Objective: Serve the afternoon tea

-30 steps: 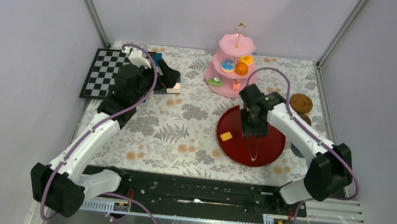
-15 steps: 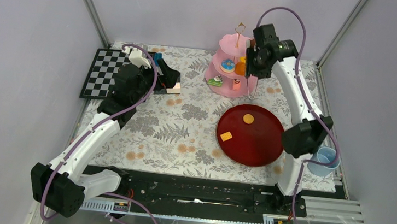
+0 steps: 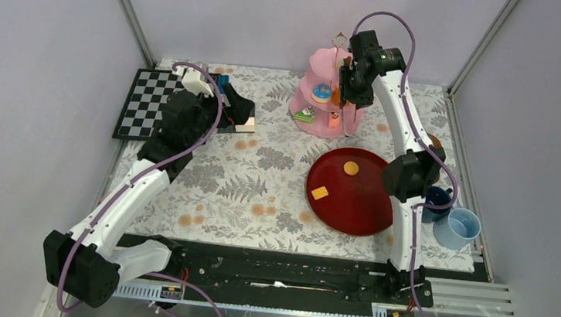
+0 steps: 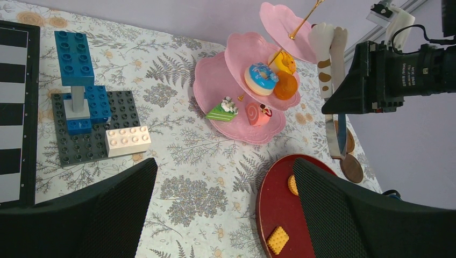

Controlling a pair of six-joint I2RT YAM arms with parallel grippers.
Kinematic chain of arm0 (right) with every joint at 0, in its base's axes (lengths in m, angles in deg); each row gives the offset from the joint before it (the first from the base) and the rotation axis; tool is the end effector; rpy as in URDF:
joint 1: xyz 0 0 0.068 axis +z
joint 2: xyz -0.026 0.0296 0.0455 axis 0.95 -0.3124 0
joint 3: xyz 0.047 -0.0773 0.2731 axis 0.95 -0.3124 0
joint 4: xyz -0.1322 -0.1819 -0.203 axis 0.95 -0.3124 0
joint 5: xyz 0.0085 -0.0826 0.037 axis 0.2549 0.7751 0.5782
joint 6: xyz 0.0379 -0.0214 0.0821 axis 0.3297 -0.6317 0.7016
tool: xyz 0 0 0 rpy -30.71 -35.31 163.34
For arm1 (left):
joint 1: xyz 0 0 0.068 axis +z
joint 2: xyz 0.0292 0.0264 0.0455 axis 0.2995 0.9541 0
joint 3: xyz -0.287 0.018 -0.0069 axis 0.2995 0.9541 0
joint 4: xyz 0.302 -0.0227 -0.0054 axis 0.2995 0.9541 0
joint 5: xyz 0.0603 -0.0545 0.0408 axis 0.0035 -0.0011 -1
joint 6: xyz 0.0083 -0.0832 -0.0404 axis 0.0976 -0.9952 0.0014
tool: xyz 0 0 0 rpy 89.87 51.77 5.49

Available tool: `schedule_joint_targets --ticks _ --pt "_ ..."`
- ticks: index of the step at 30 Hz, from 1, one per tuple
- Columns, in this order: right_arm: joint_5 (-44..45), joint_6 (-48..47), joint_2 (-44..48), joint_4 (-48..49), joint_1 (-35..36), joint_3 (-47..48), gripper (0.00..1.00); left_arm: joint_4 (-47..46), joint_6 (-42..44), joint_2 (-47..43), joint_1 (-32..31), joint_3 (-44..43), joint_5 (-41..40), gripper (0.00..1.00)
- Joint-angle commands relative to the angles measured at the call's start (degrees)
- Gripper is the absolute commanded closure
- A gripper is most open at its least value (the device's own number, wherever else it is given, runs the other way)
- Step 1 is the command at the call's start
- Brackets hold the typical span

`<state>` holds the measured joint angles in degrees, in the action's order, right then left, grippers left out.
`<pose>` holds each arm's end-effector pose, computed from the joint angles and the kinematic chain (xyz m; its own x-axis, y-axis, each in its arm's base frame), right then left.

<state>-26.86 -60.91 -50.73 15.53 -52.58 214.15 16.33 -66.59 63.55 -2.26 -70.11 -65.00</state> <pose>0.5174 0.1744 0.3352 -0.8210 -0.0909 -0.5636 -0.1435 0.9884 0.0497 0.3176 -0.1167 0.3626 -0.3135 -0.3952 -0.8635 0.2491 0.8432 -0.4764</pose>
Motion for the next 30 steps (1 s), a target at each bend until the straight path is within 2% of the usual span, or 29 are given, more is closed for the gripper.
schedule_joint_targets --ticks 1,10,15,20,25,28,30 --pt "0.4 -1.4 -0.5 -0.6 -0.5 3.9 0.48 -2.2 0.1 -0.1 -0.1 -2.6 0.5 0.01" --pt "-0.2 -1.6 -1.1 0.8 -1.2 5.3 0.38 -2.2 0.2 -0.2 -0.1 -2.6 0.4 0.01" --pt "-0.2 -1.0 -0.1 0.7 -1.3 6.6 0.38 -2.2 0.2 -0.2 -0.1 -2.6 0.4 0.01" --pt "-0.3 0.7 6.5 -0.2 -1.3 4.8 0.40 -2.2 -0.1 -0.1 0.0 -2.6 0.9 0.01" --pt "-0.2 1.3 16.9 -0.1 -0.7 -6.9 0.41 -2.3 -0.4 0.1 -0.1 -2.7 1.2 0.01" --pt "0.8 1.3 24.2 1.1 0.4 -19.1 0.41 -2.3 -0.3 -0.2 -0.1 -2.7 1.1 0.01" --pt "0.1 1.7 30.9 4.8 1.3 -30.7 0.41 -2.3 -0.3 -0.4 -0.1 -2.7 1.0 0.01"
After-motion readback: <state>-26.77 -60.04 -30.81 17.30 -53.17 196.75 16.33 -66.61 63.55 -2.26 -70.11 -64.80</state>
